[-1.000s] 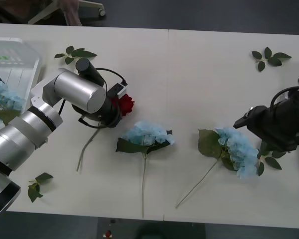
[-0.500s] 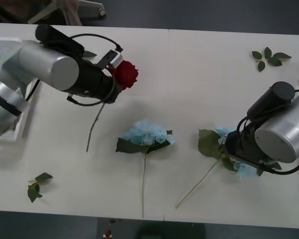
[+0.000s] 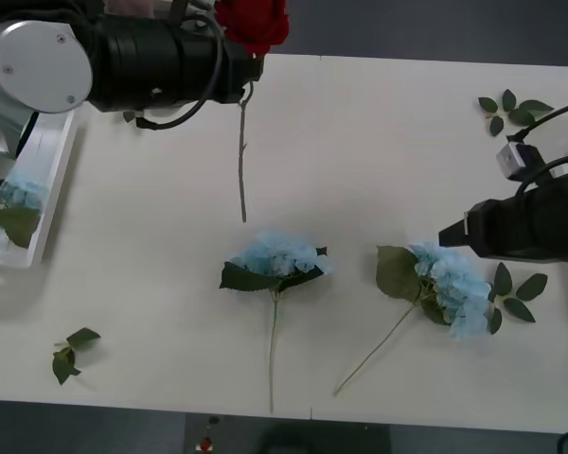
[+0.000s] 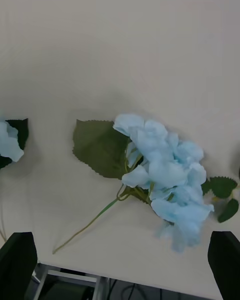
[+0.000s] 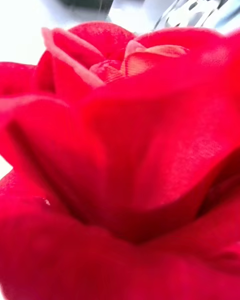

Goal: Put the red flowers into the right box and the blue flowers into the left box

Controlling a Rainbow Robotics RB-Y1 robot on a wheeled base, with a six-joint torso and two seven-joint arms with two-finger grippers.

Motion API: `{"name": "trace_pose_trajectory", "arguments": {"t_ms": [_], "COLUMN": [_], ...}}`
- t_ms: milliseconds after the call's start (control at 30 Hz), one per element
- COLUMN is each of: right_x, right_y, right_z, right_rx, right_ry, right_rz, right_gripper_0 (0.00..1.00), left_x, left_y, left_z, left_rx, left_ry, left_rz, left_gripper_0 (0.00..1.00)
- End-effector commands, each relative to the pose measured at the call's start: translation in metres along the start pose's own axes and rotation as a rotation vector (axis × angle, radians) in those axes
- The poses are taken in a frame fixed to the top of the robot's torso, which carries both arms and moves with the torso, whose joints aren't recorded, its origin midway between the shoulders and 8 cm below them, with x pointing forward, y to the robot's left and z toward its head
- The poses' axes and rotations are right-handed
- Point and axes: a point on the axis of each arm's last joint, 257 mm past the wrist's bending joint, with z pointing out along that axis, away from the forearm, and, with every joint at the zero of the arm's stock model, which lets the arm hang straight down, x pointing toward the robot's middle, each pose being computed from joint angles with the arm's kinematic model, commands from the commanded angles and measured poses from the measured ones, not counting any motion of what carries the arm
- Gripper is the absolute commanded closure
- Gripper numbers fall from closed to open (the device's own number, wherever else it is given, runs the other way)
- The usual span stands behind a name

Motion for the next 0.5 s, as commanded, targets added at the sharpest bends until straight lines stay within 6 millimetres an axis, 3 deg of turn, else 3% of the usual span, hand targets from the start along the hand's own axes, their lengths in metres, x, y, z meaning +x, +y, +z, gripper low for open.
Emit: {"name": "trace_pose_trajectory", "arguments": {"t_ms": [33, 133, 333, 500], "right_x": [-0.019, -0.027, -0.034, -0.044], "right_y": [0.01, 0.012, 0.019, 0.03], "right_z": [-0.024, -0.041, -0.061, -0.072], "right_rx": [-0.078, -0.167, -0.319, -0.436], "right_ry": [-0.087, -0.147, -0.243, -0.338], "right_rz": [-0.207, -0.327, -0.514, -0.613], "right_gripper_0": [0.0, 0.0, 0.0, 0.0], "left_x": [-0.049, -0.071, -0.103, -0.113], "left_y": [-0.061, -0.09, -0.127, -0.138], "left_z": [0.015, 0.029, 0.048, 0.057], "left_rx": [0.099, 0.151, 0.22, 0.238], "left_ry": [-0.12, -0.181, -0.208, -0.199], "left_rz": [0.026, 0.001, -0.043, -0.122], "left_gripper_0": [1.0, 1.0, 1.0, 1.0]}}
